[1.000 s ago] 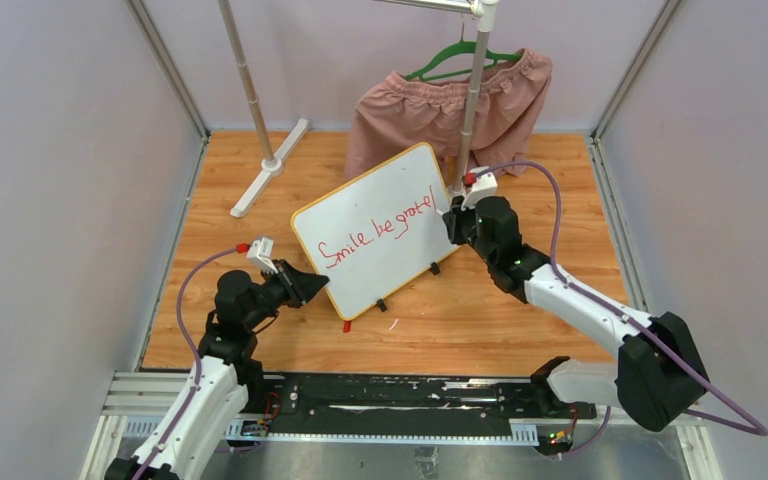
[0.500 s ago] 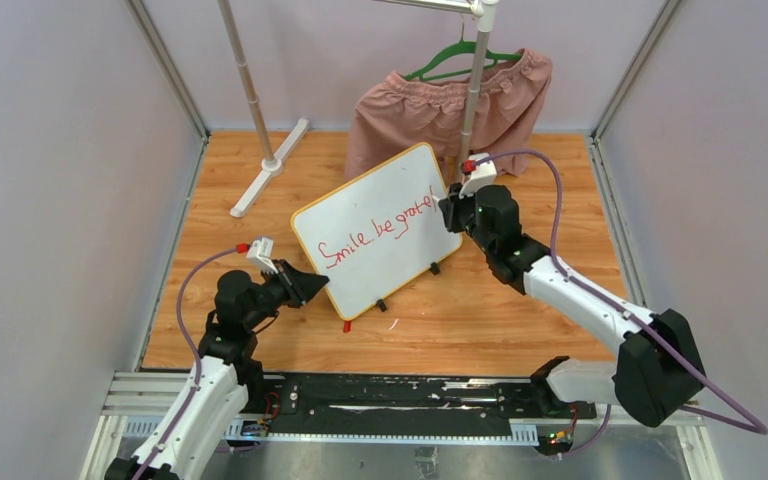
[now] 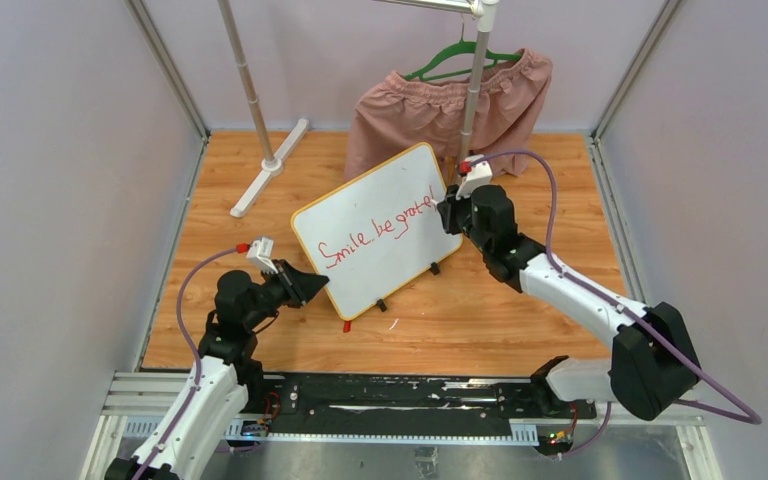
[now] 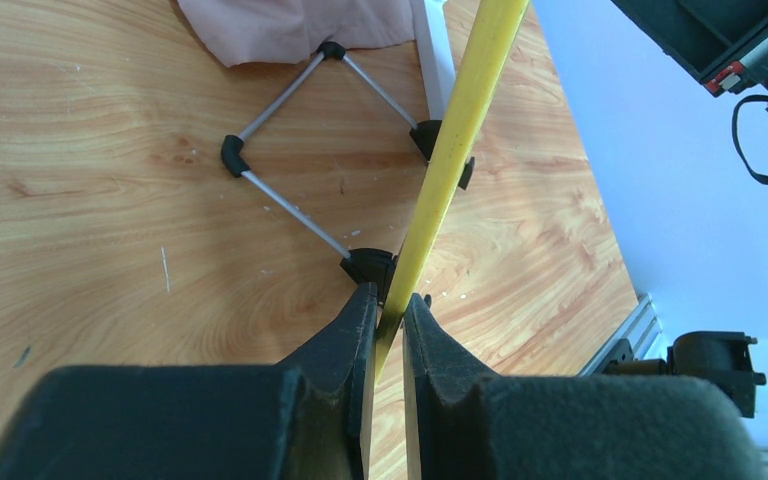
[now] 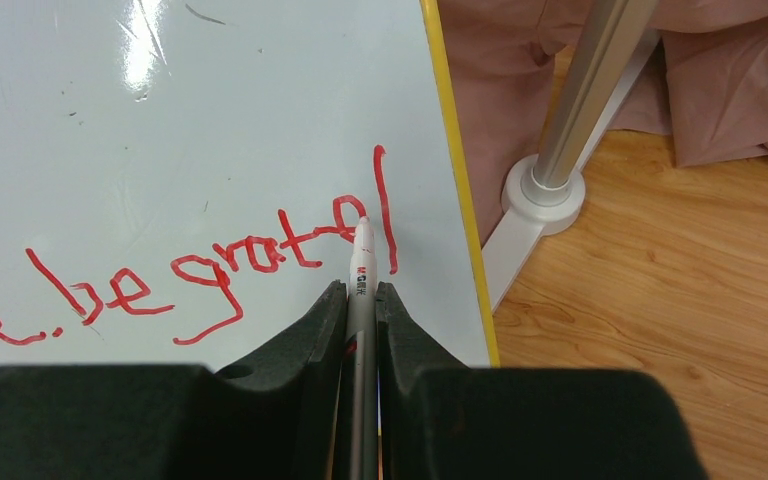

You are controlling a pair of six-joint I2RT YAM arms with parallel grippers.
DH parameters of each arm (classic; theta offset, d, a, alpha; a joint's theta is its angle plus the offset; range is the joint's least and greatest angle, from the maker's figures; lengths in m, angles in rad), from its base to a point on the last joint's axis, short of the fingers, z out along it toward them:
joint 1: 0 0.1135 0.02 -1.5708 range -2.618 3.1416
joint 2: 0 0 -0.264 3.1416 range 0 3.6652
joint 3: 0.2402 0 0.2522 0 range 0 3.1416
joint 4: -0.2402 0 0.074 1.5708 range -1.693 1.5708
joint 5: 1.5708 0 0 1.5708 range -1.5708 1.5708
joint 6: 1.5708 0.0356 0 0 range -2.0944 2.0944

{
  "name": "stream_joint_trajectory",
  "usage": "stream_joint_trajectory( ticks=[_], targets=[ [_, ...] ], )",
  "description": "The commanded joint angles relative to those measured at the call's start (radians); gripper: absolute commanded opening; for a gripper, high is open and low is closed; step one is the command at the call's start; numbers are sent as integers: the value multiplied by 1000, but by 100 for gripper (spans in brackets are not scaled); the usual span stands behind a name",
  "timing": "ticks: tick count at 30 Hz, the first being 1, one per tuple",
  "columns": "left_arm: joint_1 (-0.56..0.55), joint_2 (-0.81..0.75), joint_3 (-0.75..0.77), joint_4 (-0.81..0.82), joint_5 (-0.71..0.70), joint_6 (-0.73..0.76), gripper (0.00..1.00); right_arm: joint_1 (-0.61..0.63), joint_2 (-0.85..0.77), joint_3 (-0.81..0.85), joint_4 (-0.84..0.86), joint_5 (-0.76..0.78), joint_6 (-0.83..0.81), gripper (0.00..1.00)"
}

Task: Write a sentence on the whiteboard

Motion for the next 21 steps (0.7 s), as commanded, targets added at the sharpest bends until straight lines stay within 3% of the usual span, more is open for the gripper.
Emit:
stream_joint_trajectory(
  ticks=[1,21],
  targets=[
    [-7,-3,19,-45,-1,3,0,9,16,33,16,6,-11,0],
    [-8,1,20,-43,-1,5,0,-17,37,46,31,46,-26,0]
  ],
)
